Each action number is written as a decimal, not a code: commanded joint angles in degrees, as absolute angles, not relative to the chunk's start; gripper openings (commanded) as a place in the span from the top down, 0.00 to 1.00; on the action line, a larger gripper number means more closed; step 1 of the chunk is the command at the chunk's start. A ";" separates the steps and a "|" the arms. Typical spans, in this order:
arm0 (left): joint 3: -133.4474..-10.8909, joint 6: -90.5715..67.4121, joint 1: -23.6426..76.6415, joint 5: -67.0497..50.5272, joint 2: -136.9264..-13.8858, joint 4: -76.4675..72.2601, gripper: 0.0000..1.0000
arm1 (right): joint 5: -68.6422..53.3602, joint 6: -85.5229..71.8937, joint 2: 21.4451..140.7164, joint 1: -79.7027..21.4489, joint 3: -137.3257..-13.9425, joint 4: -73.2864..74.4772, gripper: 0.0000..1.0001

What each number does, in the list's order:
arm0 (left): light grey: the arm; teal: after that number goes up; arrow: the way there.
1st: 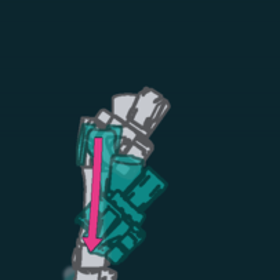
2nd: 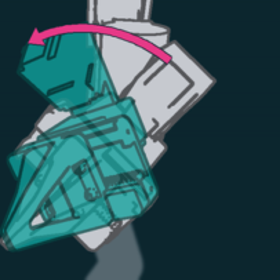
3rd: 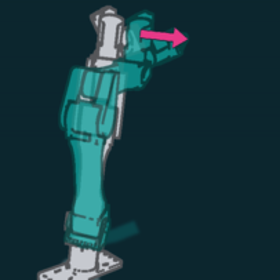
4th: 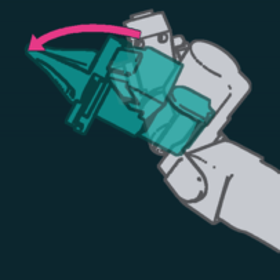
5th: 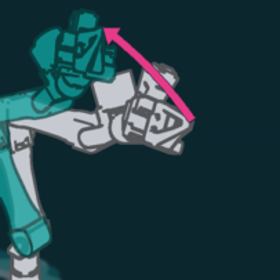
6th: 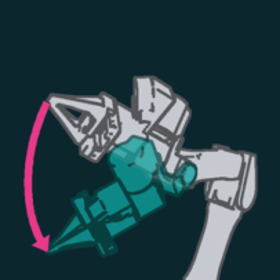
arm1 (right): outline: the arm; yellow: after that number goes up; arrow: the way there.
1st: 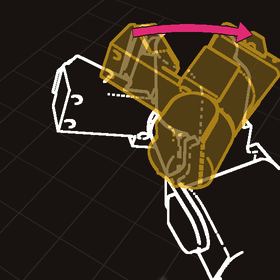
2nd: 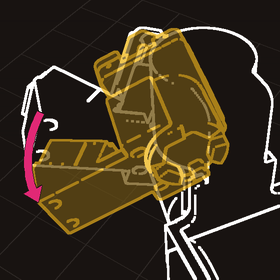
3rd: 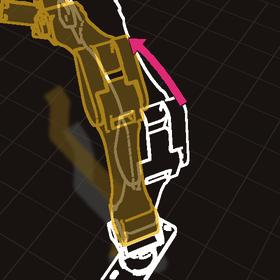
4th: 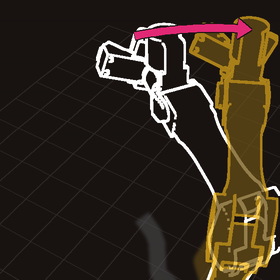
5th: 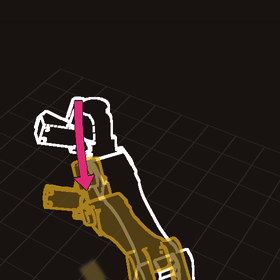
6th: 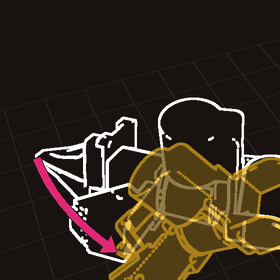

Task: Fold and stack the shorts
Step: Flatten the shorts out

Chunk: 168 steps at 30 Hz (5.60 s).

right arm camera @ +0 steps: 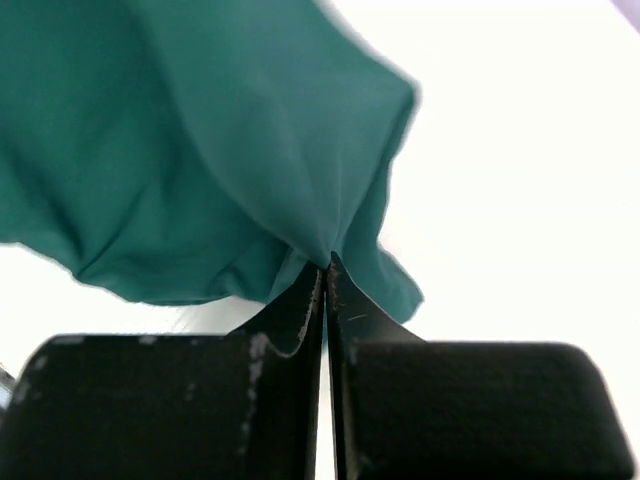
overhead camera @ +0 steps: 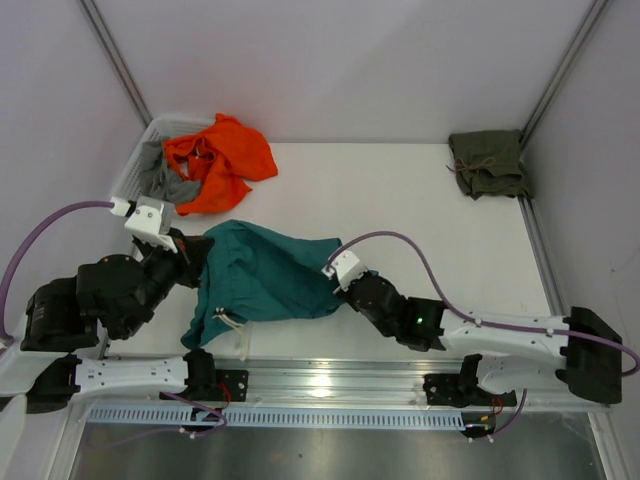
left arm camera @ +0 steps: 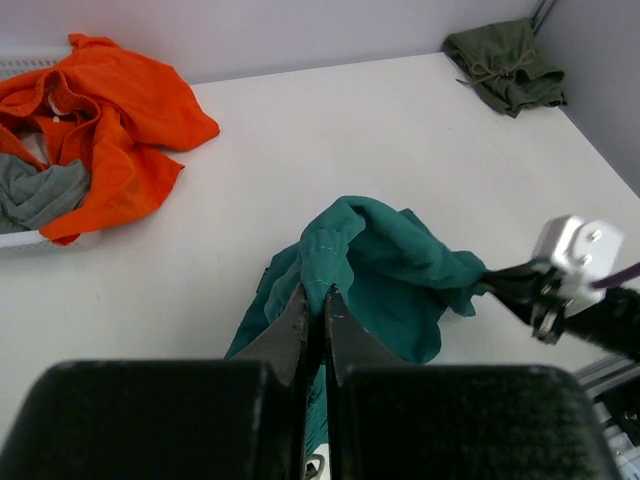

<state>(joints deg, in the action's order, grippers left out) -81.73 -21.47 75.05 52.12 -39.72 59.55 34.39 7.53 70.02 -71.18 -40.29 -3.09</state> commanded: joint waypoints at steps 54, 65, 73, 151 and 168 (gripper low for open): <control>-64.60 -18.72 73.04 58.01 -38.41 42.71 1.00 | 31.03 -41.92 75.93 -71.89 -47.90 19.60 0.32; -64.86 -18.63 73.04 57.57 -38.94 42.71 0.99 | 30.94 -44.47 80.86 -71.72 -50.71 17.49 0.43; -64.42 -18.46 73.04 57.04 -39.11 42.28 1.00 | 30.94 -49.83 79.80 -72.33 -45.36 12.93 0.51; -106.92 -24.17 14.76 -23.47 -72.56 6.05 1.00 | -11.51 -20.22 78.52 -5.98 -103.93 -10.08 1.00; -23.67 -36.82 15.90 -22.23 -31.57 -23.02 0.99 | -10.55 -28.39 36.86 -1.84 -38.34 -7.68 1.00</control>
<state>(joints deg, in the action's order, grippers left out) -30.04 -31.64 15.22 -22.20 -37.28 -11.90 -13.74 -27.00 45.63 -1.61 -42.48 -9.98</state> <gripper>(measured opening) 0.021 0.007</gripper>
